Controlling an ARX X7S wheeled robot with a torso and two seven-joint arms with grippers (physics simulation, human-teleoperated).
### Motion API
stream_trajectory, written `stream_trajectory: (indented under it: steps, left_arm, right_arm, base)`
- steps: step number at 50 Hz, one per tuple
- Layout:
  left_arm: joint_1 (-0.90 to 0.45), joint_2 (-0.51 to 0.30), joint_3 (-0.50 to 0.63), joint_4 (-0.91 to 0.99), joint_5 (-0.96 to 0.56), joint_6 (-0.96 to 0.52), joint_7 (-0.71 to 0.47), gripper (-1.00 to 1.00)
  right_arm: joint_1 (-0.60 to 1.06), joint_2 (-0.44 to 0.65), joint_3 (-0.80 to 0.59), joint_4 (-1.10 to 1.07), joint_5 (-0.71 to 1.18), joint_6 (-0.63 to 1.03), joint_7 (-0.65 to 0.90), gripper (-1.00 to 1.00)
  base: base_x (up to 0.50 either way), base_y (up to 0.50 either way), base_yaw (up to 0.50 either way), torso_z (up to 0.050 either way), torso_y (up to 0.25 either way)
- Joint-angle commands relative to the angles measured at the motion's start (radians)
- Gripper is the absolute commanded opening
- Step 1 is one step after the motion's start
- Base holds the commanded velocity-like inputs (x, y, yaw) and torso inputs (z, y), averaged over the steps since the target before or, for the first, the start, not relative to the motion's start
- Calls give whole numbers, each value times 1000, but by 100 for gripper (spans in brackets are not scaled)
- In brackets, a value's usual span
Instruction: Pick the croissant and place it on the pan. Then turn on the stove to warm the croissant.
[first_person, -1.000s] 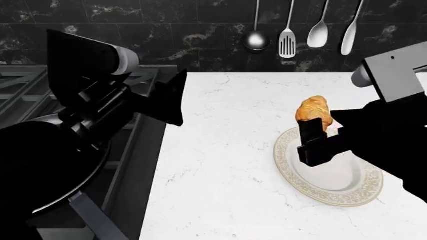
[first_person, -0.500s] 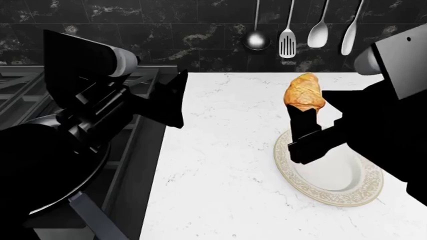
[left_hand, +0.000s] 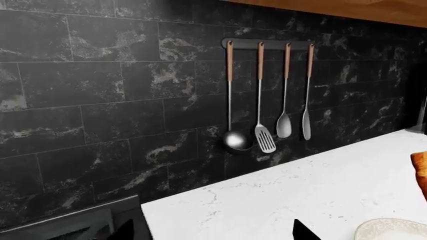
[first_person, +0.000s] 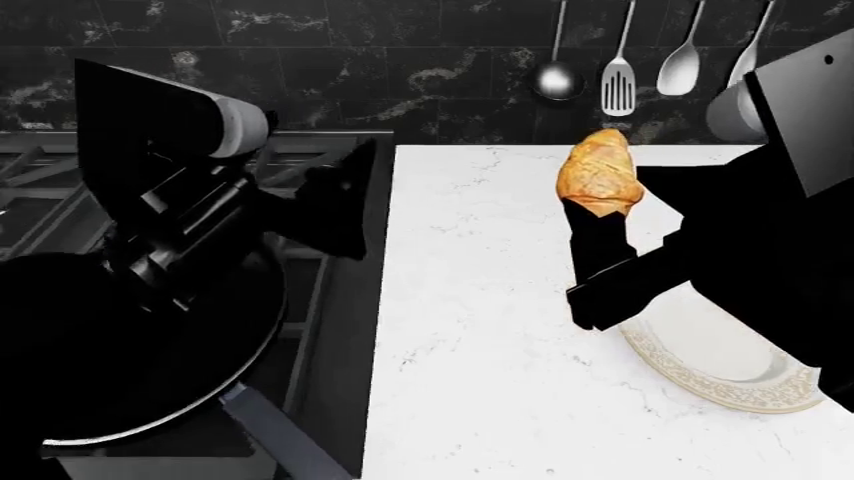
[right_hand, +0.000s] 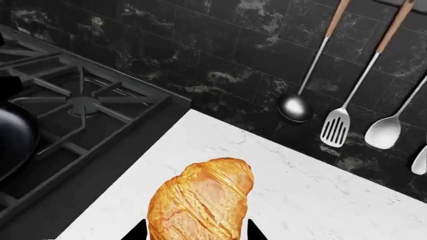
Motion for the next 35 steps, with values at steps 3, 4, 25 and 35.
stream_trajectory:
  steps: [3, 4, 25, 35]
  left_arm:
    - [-5, -6, 0, 3, -17, 1, -14, 100]
    - [-5, -6, 1, 3, -18, 2, -15, 100]
    - [0, -11, 23, 7, -21, 12, -23, 100]
    - [3, -19, 26, 6, -23, 21, -22, 100]
  right_arm:
    - [22, -2, -9, -5, 4, 10, 4, -100]
    - [24, -3, -10, -4, 5, 11, 4, -100]
    - [15, 8, -17, -17, 9, 1, 2, -100]
    - [24, 7, -26, -19, 17, -1, 11, -100]
  base:
    - [0, 500, 0, 0, 0]
    - [0, 500, 0, 0, 0]
    - [0, 500, 0, 0, 0]
    - [0, 500, 0, 0, 0]
